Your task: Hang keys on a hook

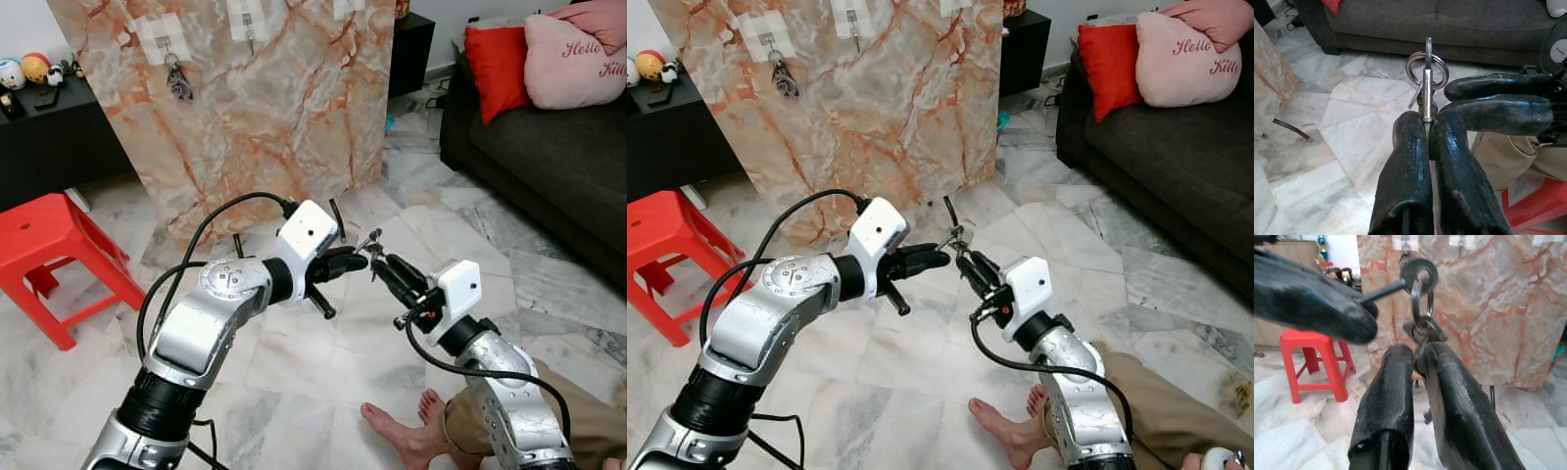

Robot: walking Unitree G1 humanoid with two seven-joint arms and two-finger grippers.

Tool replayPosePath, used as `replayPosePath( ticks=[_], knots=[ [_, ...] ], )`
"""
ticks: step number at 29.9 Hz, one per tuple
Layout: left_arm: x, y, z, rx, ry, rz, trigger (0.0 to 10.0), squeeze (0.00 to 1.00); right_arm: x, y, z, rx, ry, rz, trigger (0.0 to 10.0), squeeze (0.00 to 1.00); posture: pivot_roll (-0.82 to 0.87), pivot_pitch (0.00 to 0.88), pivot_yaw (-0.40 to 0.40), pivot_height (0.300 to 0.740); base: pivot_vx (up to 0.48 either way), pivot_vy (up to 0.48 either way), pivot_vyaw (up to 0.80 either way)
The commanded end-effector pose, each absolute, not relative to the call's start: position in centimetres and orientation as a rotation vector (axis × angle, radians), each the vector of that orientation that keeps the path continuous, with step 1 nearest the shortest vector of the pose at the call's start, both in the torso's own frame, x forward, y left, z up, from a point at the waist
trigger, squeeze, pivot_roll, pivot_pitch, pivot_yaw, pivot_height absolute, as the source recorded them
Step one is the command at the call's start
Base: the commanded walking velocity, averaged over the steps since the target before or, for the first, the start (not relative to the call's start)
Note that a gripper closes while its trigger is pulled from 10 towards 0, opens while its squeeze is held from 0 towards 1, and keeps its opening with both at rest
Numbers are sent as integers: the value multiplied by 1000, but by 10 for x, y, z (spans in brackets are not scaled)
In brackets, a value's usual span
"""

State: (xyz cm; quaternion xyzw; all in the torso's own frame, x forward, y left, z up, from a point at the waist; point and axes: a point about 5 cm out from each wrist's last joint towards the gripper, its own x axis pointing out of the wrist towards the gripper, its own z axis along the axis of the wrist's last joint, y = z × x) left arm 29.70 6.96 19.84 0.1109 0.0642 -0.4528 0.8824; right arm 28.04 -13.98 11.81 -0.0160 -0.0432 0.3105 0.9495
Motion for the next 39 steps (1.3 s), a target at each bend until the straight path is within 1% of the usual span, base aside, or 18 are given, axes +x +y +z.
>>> replayPosePath(
  ticks=[1,5,6,8,9,18,19,20,21,31,32,33,34,39],
  knots=[
    [297,68,204,234,112,-950,10000,0,280,-137,124,-33,-111,649,10000,1000,-48,63,40,740,0,0,0],
    [297,68,204,233,112,-951,10000,0,279,-137,125,-35,-116,648,10000,1000,-48,63,40,740,0,0,0],
    [297,67,204,232,112,-952,10000,0,279,-138,126,-53,-125,622,10000,608,-48,63,40,740,0,0,0],
    [297,67,204,231,112,-953,10000,0,280,-139,126,-58,-128,613,10000,608,-48,63,40,740,0,0,0],
    [297,67,203,232,112,-953,10000,0,280,-139,126,-61,-130,604,10000,0,-51,60,41,740,0,0,0],
    [298,67,202,248,117,-950,10000,0,284,-137,127,-59,-131,613,10000,0,-48,57,40,740,0,0,0],
    [297,67,202,249,117,-950,10000,0,284,-137,128,-47,-134,618,10000,933,-46,53,40,740,0,0,0],
    [297,67,202,249,117,-950,10000,0,284,-137,128,-47,-134,618,10000,933,-46,53,40,740,0,0,0],
    [297,67,202,249,117,-951,10000,0,285,-137,128,-41,-135,619,10000,1000,-46,53,40,740,0,0,0],
    [297,66,201,253,117,-954,10000,0,286,-137,128,-44,-134,614,10000,1000,-49,51,40,740,0,0,0],
    [297,66,201,253,118,-954,10000,0,286,-138,127,-50,-131,608,10000,867,-49,51,40,740,0,0,0],
    [296,66,201,254,118,-955,10000,0,286,-138,126,-62,-128,599,10000,333,-49,54,40,740,0,0,0],
    [296,66,201,254,119,-955,10000,0,286,-139,126,-64,-128,595,10000,0,-49,54,40,740,0,0,0],
    [296,66,201,255,118,-956,10000,0,289,-140,127,-67,-130,583,10000,0,-49,54,40,740,0,0,0]
  ],
)
